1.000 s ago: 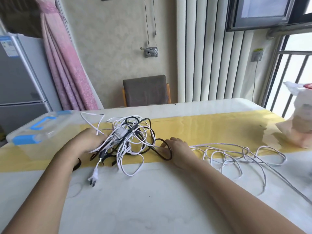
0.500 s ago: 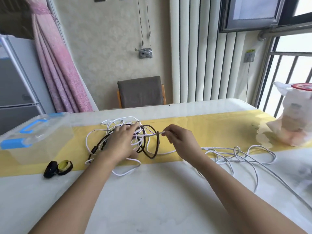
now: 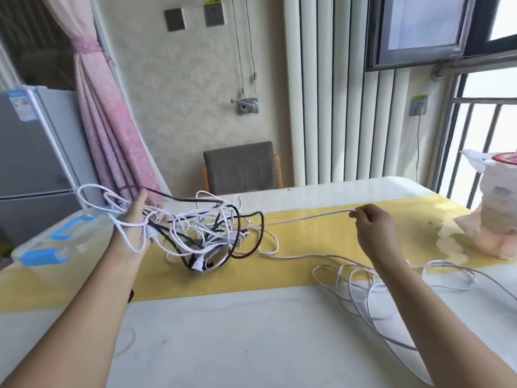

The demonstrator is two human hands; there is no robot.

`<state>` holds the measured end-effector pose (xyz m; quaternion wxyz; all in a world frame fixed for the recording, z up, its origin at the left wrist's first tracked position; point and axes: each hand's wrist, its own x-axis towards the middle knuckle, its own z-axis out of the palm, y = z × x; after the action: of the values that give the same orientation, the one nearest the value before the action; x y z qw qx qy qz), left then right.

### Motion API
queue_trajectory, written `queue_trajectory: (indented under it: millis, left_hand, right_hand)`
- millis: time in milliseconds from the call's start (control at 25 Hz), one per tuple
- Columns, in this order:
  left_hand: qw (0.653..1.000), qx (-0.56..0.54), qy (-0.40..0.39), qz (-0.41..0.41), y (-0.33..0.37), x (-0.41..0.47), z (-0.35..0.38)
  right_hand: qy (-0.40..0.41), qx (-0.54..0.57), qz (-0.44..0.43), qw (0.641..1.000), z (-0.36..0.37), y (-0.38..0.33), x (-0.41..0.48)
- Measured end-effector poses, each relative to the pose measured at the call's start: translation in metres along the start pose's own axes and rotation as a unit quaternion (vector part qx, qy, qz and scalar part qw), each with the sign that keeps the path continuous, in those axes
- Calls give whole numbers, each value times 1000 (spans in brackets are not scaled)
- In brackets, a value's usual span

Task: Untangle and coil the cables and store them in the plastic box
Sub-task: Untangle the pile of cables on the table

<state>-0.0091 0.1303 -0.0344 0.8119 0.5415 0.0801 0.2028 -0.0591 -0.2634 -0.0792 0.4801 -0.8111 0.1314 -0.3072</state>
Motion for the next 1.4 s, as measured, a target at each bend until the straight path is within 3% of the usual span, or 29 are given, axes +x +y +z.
queue_trajectory:
  millis: [80, 160, 240, 280, 400, 480, 520, 600, 640, 720, 760, 800, 920, 960, 1000, 1040, 1120, 1160, 1240, 1320, 1400]
  left_hand:
    - [996, 34, -30, -82, -19, -11, -9]
    - [979, 142, -35, -141, -28, -24, -26]
    - [941, 303, -33, -145, -29, -34, -47]
    - [912, 376, -61, -151, -24, -41, -56]
    - [776, 580, -174, -178, 7, -66, -67]
    - [657, 702, -205, -181, 36, -87, -63]
    - [619, 737, -209, -171, 50, -100, -56]
    - [604, 761, -223, -84, 71, -124, -32]
    - [606, 765, -220, 3, 71, -133, -18]
    - [633, 730, -197, 165, 53, -150, 16]
    - [651, 707, -192, 202, 33, -155, 32]
    - [646, 707, -195, 212, 8, -157, 45]
    - [535, 806, -179, 179, -78, -142, 57]
    - [531, 811, -147, 197, -93, -132, 58]
    - [552, 793, -114, 230, -98, -122, 57]
    - [596, 754, -96, 260, -98, -110, 56]
    - [719, 631, -109, 270, -81, -87, 59]
    - [761, 578, -125, 267, -64, -78, 62]
    - [824, 470, -121, 293, -29, -60, 69]
    - [888, 321, -33, 327, -2, -44, 76]
    - [919, 219, 56, 322, 1, -26, 61]
  right_hand:
    - [-92, -239, -15, 966, 5, 8, -4]
    - [-185, -417, -48, 888, 10, 9, -14]
    - [-255, -476, -132, 831, 23, 9, -23]
    - [-288, -461, -173, 821, 33, 8, -29]
    - [-344, -317, -203, 860, 57, 3, -45]
    - [-322, -228, -189, 899, 69, -1, -55]
    - [-308, -198, -179, 913, 75, -4, -58]
    - [-285, -167, -164, 930, 85, -11, -63]
    - [-276, -159, -168, 933, 88, -16, -65]
    - [-272, -125, -187, 936, 87, -25, -69]
    - [-282, -91, -194, 935, 82, -31, -72]
    - [-298, -54, -200, 932, 75, -35, -76]
    - [-314, 28, -193, 929, 48, -50, -83]
    - [-299, 51, -186, 935, 41, -52, -82]
    - [-278, 71, -177, 941, 37, -53, -80]
    - [-253, 84, -165, 950, 35, -52, -76]
    - [-208, 93, -133, 965, 35, -46, -66]
    - [-192, 94, -122, 969, 37, -45, -63]
    - [-148, 100, -115, 977, 37, -46, -58]
    - [-60, 125, -101, 985, 28, -46, -46]
    - [34, 119, -64, 990, 10, -34, -24]
